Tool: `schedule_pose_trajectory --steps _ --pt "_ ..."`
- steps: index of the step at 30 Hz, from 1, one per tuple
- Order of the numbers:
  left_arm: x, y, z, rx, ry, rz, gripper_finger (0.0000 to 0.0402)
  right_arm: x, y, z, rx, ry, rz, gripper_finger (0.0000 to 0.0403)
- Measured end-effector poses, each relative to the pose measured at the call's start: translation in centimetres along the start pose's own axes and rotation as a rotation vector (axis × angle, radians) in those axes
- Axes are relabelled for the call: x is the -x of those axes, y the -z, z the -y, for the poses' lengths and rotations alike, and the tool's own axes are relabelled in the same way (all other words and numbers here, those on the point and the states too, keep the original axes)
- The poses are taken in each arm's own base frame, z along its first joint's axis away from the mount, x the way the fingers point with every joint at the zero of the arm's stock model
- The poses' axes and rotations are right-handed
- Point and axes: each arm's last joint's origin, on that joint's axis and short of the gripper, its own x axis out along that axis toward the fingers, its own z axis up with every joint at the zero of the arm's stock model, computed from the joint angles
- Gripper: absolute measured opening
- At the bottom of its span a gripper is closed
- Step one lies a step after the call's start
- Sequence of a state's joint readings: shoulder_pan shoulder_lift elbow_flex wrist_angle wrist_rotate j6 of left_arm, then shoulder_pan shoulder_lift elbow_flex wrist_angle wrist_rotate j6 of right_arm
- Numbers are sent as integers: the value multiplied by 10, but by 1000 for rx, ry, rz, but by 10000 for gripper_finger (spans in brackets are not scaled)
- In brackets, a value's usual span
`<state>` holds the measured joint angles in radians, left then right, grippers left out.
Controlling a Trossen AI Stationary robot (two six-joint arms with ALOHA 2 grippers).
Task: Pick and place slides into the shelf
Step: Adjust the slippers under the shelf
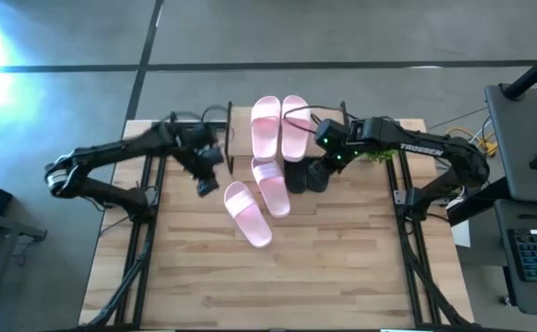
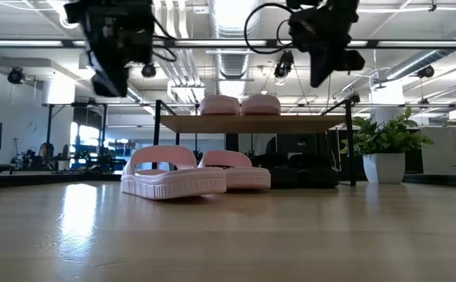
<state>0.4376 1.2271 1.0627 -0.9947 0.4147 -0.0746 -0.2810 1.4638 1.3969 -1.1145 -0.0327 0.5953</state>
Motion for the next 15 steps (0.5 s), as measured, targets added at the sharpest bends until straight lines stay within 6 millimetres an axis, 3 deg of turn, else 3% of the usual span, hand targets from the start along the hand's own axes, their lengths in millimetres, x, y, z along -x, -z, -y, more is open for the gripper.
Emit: schedule_pose_trajectory --steps 5,10,15 --pt "-31 36 7 206 -3 50 0 -13 25 1 91 20 -64 9" --pt "-62 45 23 333 122 209 0 -18 47 1 138 26 -101 8" --pt "-82 60 28 470 10 199 0 -16 59 2 169 9 -44 9"
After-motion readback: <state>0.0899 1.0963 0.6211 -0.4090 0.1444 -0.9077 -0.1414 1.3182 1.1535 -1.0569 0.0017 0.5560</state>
